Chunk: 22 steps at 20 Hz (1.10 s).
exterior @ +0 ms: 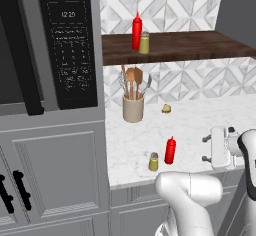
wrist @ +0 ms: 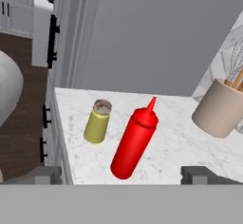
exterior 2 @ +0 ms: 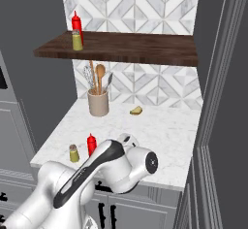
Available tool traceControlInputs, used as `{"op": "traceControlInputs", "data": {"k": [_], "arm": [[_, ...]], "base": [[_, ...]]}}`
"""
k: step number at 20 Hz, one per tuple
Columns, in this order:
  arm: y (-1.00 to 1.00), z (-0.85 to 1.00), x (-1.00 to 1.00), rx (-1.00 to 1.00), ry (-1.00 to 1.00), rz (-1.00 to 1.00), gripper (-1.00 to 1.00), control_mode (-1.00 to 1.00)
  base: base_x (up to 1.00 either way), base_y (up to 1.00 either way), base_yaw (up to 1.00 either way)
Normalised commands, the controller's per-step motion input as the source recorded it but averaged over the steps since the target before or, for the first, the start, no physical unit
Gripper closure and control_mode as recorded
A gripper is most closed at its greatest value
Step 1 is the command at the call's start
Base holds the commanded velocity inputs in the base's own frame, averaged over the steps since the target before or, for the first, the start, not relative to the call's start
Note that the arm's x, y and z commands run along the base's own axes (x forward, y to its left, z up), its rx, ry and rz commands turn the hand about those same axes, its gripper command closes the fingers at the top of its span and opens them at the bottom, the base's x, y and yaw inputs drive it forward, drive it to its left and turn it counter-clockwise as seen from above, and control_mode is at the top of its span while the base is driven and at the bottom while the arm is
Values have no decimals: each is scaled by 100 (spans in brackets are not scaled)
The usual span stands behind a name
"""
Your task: Put the shaker and condiment bottle from the counter next to their counterparts in the cabinet.
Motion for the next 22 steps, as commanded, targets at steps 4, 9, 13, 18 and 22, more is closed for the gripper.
{"op": "traceControlInputs", "data": {"k": [4, 9, 13, 18, 22], "arm": [[27, -1, 8, 0, 0, 1, -100, -100], [36, -1, 20, 0, 0, 0, -100, -100], [4, -23, 34, -7, 0, 0, -100, -100], [0, -27, 46, -4, 0, 0, -100, -100], [1, -6, 26, 0, 0, 0, -100, -100]], "base": [[0, 0, 0], [0, 0, 0], [0, 0, 0], [0, 0, 0], [0, 0, 0]]}}
